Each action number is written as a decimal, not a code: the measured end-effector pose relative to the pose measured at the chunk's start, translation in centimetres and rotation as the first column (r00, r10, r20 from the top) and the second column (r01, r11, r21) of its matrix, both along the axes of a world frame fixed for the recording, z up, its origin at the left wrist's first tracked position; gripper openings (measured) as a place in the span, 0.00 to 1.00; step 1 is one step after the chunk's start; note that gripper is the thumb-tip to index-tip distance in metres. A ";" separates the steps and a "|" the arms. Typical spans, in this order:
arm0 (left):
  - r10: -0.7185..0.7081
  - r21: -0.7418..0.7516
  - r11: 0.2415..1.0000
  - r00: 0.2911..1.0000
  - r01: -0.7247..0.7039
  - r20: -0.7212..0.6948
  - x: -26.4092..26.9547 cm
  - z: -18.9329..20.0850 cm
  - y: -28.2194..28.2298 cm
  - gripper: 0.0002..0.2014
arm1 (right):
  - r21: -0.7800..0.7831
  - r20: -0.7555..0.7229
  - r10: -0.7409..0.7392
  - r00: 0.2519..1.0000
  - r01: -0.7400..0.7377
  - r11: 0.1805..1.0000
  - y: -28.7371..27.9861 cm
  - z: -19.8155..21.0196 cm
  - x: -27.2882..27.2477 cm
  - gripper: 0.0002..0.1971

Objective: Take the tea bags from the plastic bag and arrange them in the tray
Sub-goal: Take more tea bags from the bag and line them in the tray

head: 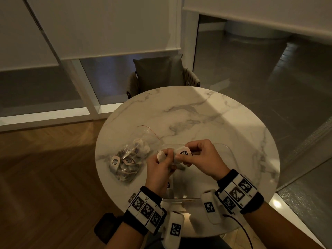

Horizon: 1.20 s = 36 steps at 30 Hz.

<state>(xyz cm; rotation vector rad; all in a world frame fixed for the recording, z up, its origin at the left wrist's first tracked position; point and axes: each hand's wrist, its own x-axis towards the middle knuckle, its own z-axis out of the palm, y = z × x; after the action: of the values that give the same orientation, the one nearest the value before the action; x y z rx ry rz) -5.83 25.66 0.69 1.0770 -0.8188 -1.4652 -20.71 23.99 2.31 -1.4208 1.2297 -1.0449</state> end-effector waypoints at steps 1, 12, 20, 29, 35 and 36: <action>-0.001 -0.011 1.000 1.000 0.001 0.000 -0.1 0.0 0.0 0.09 | -0.008 -0.005 -0.015 1.000 0.015 1.000 -0.1 0.0 0.0 0.09; 0.005 0.000 1.000 1.000 -0.005 -0.002 -0.3 0.2 0.3 0.15 | 0.002 0.055 -0.075 0.996 0.075 0.997 -0.4 0.7 0.1 0.10; 0.048 -0.019 0.999 0.998 -0.047 0.049 0.0 -0.2 0.1 0.08 | 0.050 0.088 -0.076 0.993 0.071 0.996 -0.5 0.8 0.1 0.03; 0.068 -0.068 0.996 0.993 -0.062 0.093 0.7 -0.9 -0.3 0.11 | 0.033 -0.008 -0.045 0.999 0.045 0.998 -0.8 1.4 -0.1 0.06; 0.009 -0.017 1.000 0.998 -0.008 0.067 0.4 -1.2 -0.1 0.12 | 0.019 0.011 -0.081 0.997 0.081 0.997 -1.3 1.8 0.2 0.06; 0.018 -0.008 1.000 0.997 -0.018 0.068 0.4 -1.3 -0.1 0.12 | 0.018 0.000 -0.079 0.997 0.079 0.997 -1.3 1.9 0.3 0.07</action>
<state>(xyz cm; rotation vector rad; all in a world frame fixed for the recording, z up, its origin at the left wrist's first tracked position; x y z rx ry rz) -5.46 25.59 -0.59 1.1313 -0.8599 -1.4155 -20.44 22.64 4.24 -1.3680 1.3006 -1.0849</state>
